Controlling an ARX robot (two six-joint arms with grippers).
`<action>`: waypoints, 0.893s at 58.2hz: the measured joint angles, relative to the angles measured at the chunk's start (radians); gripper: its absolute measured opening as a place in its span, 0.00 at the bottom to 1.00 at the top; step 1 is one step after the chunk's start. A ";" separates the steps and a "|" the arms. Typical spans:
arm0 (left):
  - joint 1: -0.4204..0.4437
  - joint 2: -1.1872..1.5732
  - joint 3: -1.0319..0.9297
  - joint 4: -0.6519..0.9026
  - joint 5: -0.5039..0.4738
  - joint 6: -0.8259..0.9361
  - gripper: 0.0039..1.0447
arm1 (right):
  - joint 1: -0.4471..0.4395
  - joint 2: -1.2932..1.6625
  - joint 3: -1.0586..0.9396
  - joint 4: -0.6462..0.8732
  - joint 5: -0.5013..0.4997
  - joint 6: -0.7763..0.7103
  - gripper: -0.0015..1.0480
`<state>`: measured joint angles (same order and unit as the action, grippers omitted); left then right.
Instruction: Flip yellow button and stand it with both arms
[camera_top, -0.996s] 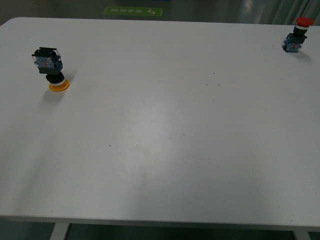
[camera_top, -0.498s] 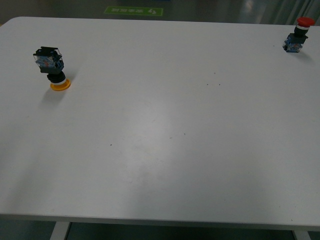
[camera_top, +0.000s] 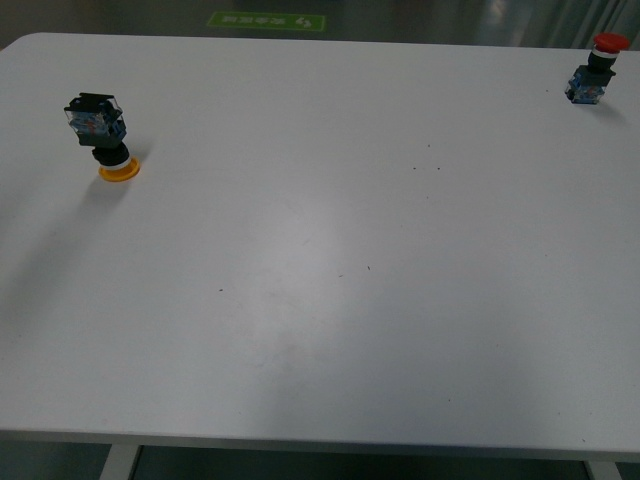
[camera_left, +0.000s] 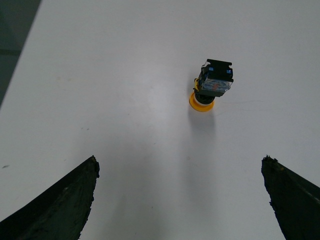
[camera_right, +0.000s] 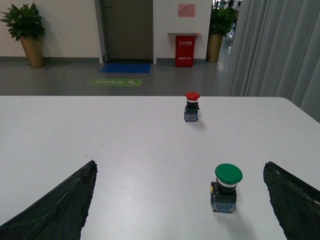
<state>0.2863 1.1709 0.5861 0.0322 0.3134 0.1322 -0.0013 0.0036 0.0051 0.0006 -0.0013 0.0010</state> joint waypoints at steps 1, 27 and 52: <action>-0.003 0.019 0.013 0.000 0.004 0.003 0.94 | 0.000 0.000 0.000 0.000 0.000 0.000 0.93; -0.143 0.476 0.394 -0.077 -0.054 0.066 0.94 | 0.000 0.000 0.000 0.000 0.000 0.000 0.93; -0.205 0.623 0.526 -0.103 -0.100 0.037 0.94 | 0.000 0.000 0.000 0.000 0.000 0.000 0.93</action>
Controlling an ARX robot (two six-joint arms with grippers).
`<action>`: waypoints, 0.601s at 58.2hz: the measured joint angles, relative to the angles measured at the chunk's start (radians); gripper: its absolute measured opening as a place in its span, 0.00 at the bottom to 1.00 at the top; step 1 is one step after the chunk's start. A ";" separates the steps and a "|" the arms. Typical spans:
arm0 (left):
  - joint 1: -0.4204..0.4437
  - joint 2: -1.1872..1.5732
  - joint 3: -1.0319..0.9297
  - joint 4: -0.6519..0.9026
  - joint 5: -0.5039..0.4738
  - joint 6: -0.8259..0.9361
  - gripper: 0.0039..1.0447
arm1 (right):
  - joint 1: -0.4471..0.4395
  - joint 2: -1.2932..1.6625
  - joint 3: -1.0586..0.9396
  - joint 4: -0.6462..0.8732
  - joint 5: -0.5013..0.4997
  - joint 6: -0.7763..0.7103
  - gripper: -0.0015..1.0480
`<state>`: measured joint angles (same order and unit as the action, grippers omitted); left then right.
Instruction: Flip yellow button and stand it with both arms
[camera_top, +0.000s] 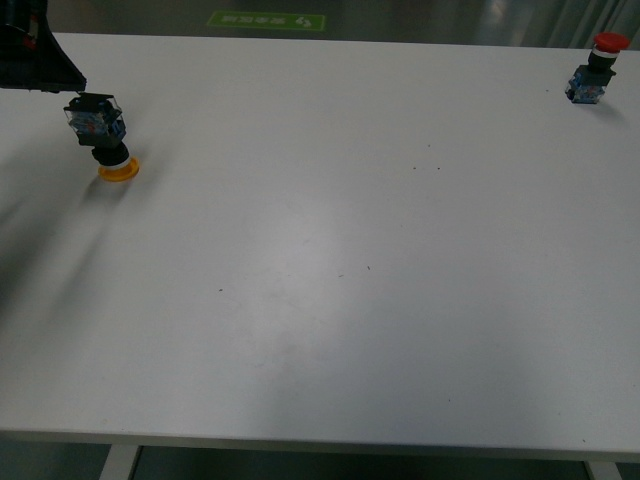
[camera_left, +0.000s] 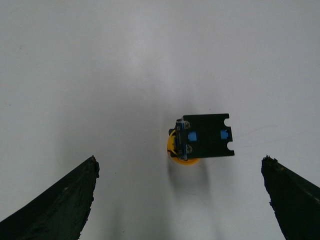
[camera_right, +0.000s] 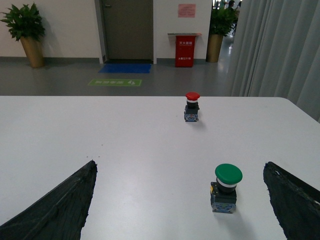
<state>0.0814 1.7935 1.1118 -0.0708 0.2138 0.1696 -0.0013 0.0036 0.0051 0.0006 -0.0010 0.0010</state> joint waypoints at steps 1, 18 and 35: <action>-0.003 0.008 0.006 0.000 -0.003 0.000 0.94 | 0.000 0.000 0.000 0.000 0.000 0.000 0.93; -0.038 0.071 0.060 -0.014 -0.007 -0.021 0.94 | 0.000 0.000 0.000 0.000 0.000 0.000 0.93; -0.072 0.121 0.113 -0.043 -0.023 -0.034 0.94 | 0.000 0.000 0.000 0.000 0.000 0.000 0.93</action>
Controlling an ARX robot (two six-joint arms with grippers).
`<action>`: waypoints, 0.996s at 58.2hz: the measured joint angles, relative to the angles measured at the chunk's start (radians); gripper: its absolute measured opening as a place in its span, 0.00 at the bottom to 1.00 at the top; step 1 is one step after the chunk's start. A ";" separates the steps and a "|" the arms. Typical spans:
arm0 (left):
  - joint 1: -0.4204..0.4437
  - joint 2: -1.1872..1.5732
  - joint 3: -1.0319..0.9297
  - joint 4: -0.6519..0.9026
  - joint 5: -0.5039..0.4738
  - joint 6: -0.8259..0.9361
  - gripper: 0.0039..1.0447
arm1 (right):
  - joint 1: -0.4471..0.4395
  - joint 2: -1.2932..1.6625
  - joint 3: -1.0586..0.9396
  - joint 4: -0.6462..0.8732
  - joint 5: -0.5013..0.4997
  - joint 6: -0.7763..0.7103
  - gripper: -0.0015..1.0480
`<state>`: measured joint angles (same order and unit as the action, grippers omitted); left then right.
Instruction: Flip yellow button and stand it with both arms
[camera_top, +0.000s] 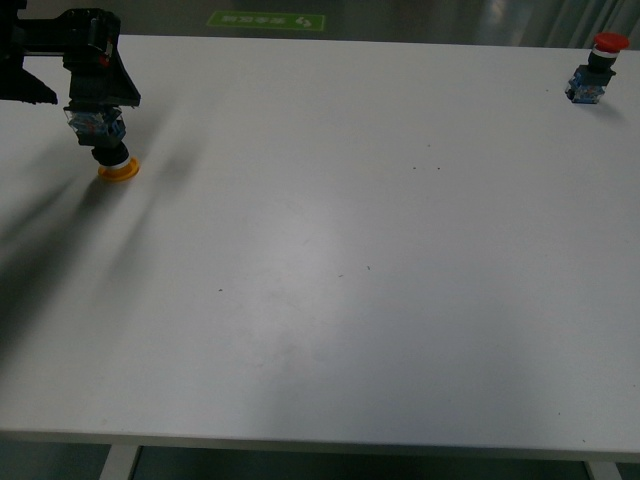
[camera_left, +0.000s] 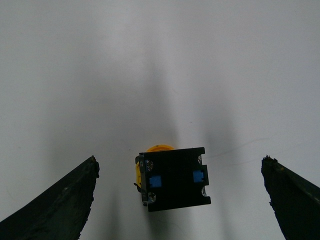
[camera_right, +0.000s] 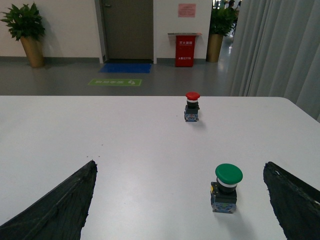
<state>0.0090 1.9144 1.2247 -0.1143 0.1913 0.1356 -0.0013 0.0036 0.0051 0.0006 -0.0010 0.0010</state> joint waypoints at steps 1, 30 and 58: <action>-0.001 0.003 0.004 -0.003 -0.001 -0.001 0.94 | 0.000 0.000 0.000 0.000 0.000 0.000 0.93; -0.019 0.043 0.056 -0.051 -0.017 -0.011 0.94 | 0.000 0.000 0.000 0.000 0.000 0.000 0.93; -0.019 0.055 0.066 -0.074 -0.009 -0.045 0.34 | 0.000 0.000 0.000 0.000 0.000 0.000 0.93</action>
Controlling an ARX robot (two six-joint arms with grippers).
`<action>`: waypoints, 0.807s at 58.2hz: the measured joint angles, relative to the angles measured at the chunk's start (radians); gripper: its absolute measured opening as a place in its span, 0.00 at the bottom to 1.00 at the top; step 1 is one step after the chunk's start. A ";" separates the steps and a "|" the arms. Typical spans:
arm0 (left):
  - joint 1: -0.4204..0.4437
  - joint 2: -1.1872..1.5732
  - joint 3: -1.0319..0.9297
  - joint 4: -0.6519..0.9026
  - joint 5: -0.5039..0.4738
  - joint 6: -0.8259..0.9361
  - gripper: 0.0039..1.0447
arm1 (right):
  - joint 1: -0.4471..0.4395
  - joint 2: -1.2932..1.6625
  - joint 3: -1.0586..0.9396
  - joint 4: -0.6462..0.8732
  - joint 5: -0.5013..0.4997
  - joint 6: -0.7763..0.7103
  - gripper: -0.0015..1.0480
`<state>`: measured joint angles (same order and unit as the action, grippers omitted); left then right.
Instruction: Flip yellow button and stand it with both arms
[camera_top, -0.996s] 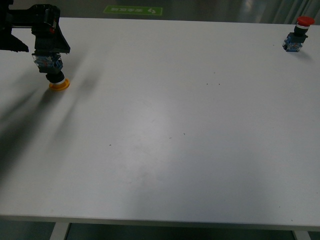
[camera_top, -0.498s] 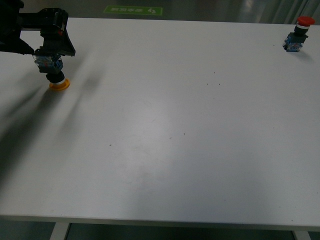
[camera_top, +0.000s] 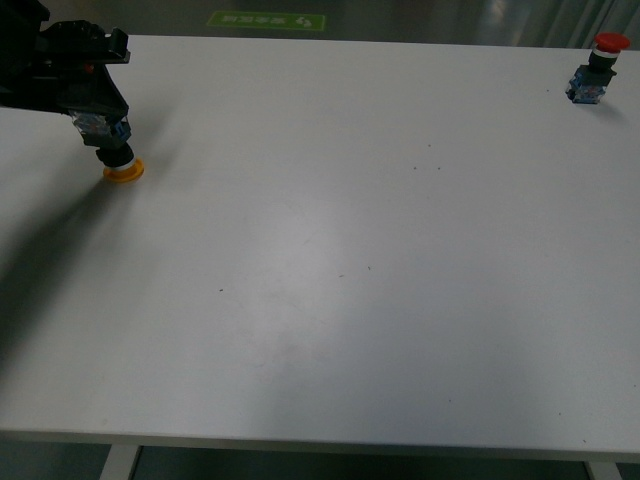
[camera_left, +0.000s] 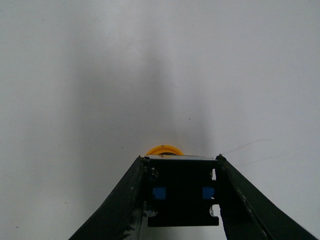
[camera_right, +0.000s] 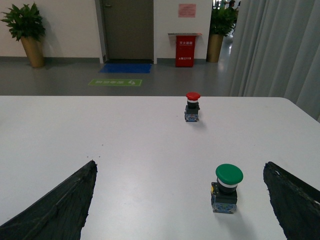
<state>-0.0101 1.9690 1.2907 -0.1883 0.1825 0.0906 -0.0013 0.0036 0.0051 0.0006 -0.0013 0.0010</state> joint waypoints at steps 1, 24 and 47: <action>0.000 0.000 0.000 -0.001 0.003 -0.002 0.34 | 0.000 0.000 0.000 0.000 0.000 0.000 0.93; -0.046 -0.098 -0.105 0.267 0.501 -0.513 0.33 | 0.000 0.000 0.000 0.000 0.000 0.000 0.93; -0.292 -0.117 -0.136 1.051 0.575 -1.242 0.33 | 0.000 0.000 0.000 0.000 0.000 0.000 0.93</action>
<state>-0.3019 1.8519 1.1545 0.8631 0.7570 -1.1515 -0.0013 0.0036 0.0051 0.0006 -0.0010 0.0010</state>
